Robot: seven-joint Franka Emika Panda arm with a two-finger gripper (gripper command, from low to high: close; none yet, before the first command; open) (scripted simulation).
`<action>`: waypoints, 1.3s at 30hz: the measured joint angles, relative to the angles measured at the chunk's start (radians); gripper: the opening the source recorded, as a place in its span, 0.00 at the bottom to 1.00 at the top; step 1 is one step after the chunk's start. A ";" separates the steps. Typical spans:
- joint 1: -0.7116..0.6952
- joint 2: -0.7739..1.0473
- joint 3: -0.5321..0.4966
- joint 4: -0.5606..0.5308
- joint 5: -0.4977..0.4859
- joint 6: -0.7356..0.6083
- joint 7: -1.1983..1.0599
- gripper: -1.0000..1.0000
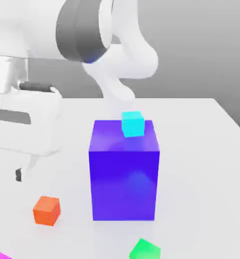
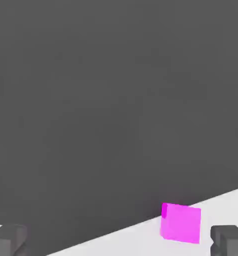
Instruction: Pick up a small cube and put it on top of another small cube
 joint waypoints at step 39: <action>0.276 0.177 0.155 -0.228 -0.057 0.205 0.205 1.00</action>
